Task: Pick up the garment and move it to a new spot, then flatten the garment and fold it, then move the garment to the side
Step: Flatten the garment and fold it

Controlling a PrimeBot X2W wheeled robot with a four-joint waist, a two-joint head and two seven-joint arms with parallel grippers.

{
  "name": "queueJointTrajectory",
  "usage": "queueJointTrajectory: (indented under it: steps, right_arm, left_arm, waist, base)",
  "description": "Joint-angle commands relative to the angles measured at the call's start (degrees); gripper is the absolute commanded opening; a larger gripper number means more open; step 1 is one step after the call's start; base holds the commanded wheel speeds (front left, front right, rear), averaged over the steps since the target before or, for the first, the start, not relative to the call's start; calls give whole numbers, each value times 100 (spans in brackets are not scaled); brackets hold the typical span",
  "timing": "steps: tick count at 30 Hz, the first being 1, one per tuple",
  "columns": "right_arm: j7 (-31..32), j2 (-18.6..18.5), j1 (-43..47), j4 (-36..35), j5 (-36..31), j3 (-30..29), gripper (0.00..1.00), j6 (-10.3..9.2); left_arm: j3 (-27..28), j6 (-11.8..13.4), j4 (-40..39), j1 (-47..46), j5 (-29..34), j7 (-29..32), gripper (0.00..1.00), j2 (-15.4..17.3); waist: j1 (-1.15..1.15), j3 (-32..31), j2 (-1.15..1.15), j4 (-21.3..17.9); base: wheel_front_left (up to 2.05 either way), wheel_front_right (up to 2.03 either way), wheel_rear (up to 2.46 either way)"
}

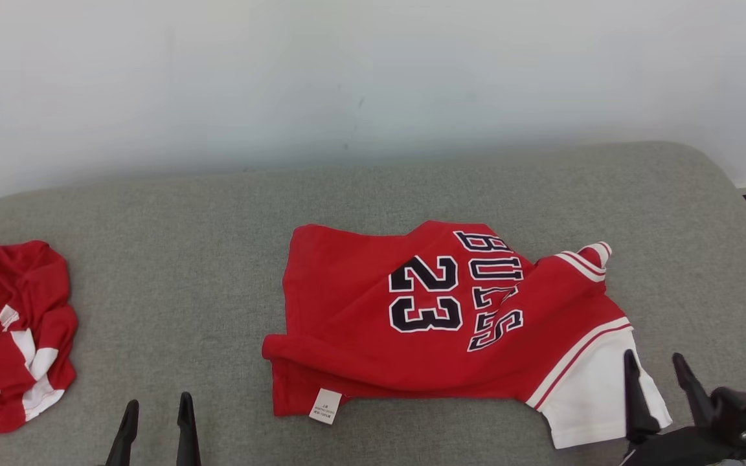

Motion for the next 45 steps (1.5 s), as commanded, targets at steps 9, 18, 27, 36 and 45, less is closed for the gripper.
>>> queueJointTrajectory:
  steps: [9, 18, 27, 36, 45]
  right_arm:
    - [-1091, -64, 261, -54, -498, 803, 100, -15]
    - [-1192, -96, 313, -83, -539, 1240, 100, -15]
    - [-1013, -86, 245, -203, -426, 1298, 100, -15]
    - [-812, -148, 49, -80, -364, 1252, 100, -15]
    - [-824, -148, -41, 61, -332, 1224, 100, -15]
  left_arm:
    - [42, 41, -38, 241, 189, -4, 100, 3]
    - [89, 84, -84, 484, 133, -4, 100, 3]
    - [121, 58, -66, 547, 166, -4, 100, 3]
    - [145, -3, 43, 320, 220, -4, 100, 2]
    - [95, -10, 91, 289, 163, -4, 100, 3]
  waist:
    - [0, -336, 0, -117]
    - [0, -524, 0, -135]
    - [0, -616, 0, -111]
    - [0, -601, 0, -132]
    - [0, -559, 0, -137]
  base:
    - [0, 0, 0]
    - [0, 0, 0]
    - [0, 0, 0]
    - [0, 0, 0]
    - [0, 0, 0]
